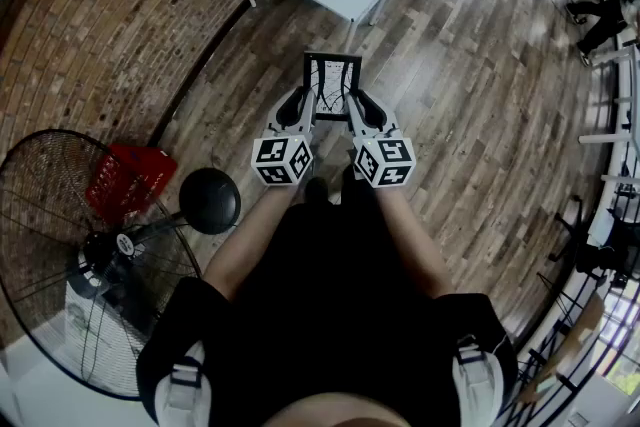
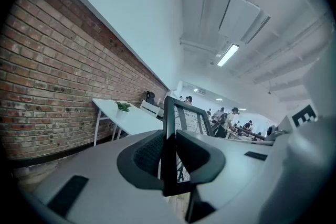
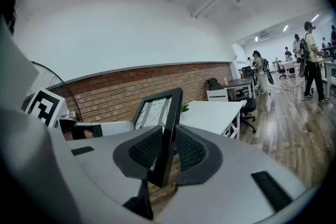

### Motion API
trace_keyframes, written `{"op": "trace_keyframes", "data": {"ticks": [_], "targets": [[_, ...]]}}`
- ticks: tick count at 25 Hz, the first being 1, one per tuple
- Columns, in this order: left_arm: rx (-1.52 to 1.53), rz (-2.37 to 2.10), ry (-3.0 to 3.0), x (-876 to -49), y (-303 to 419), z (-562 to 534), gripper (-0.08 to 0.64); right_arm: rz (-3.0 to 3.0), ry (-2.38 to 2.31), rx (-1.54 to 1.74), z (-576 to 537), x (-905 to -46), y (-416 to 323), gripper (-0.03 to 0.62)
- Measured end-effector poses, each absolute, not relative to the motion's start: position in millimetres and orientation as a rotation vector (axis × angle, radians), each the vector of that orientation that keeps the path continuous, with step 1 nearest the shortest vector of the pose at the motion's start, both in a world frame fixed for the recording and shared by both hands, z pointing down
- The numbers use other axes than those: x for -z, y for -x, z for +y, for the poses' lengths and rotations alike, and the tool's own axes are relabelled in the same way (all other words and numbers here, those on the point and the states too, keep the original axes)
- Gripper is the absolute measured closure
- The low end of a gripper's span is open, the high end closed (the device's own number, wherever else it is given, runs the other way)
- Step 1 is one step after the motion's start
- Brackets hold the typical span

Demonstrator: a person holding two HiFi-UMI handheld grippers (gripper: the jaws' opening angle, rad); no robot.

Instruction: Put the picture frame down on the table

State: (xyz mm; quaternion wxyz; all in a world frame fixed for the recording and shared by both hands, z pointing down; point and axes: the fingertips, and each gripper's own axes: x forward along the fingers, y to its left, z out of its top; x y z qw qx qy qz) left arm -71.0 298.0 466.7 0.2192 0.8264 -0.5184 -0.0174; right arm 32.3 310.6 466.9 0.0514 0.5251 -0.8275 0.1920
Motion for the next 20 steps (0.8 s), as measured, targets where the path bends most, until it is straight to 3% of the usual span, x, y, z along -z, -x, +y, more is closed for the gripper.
{"op": "trace_keyframes", "data": {"ticks": [20], "targets": [[0.05, -1.424, -2.307, -464.7, 73.1, 294.6, 0.48, -2.541, -1.637, -0.625, 308.6, -470.9, -30.8, 0.517]]}}
